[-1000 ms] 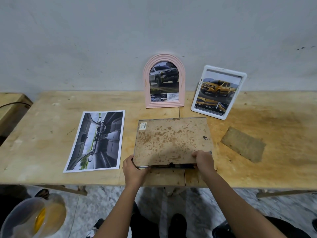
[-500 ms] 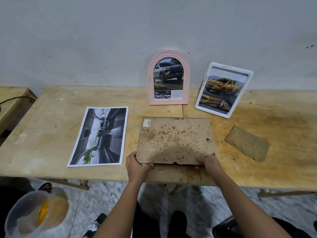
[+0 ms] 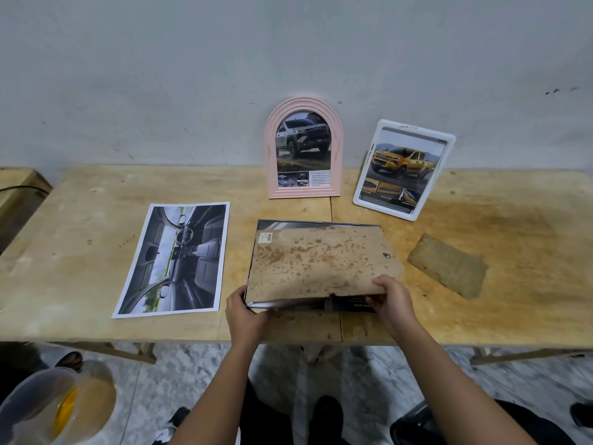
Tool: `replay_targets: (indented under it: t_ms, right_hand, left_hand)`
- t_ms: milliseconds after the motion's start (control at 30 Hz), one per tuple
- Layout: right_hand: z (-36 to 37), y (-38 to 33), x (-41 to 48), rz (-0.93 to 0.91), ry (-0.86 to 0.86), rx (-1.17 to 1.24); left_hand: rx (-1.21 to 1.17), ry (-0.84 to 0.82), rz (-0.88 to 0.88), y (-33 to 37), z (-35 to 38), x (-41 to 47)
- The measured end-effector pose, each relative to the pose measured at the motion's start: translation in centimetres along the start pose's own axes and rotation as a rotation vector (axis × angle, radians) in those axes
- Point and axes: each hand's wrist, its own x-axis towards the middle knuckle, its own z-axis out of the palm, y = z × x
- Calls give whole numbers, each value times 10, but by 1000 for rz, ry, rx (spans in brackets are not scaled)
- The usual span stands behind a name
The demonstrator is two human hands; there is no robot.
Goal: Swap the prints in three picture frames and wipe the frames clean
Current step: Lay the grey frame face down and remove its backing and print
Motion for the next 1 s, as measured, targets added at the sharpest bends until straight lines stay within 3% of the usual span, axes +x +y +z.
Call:
replay_targets:
  t_ms: [100,200,300,633,1000]
  right_hand:
    - [6,12,-8,-40,-173,168]
    - [20,35,-18,85,-215,319]
    - [27,43,-23,102,-153,362]
    - [-19,0,-22,-136,93,394]
    - [-100,4,-11,-211,528,770]
  left_hand:
    - [6,-1,5,-3,2,1]
    - [2,0,7,-3,3,1]
    - [3,-13,3,-9,5,2]
    - [46,-10,55,0,4,-8]
    - [183,37,103,-8,13,-7]
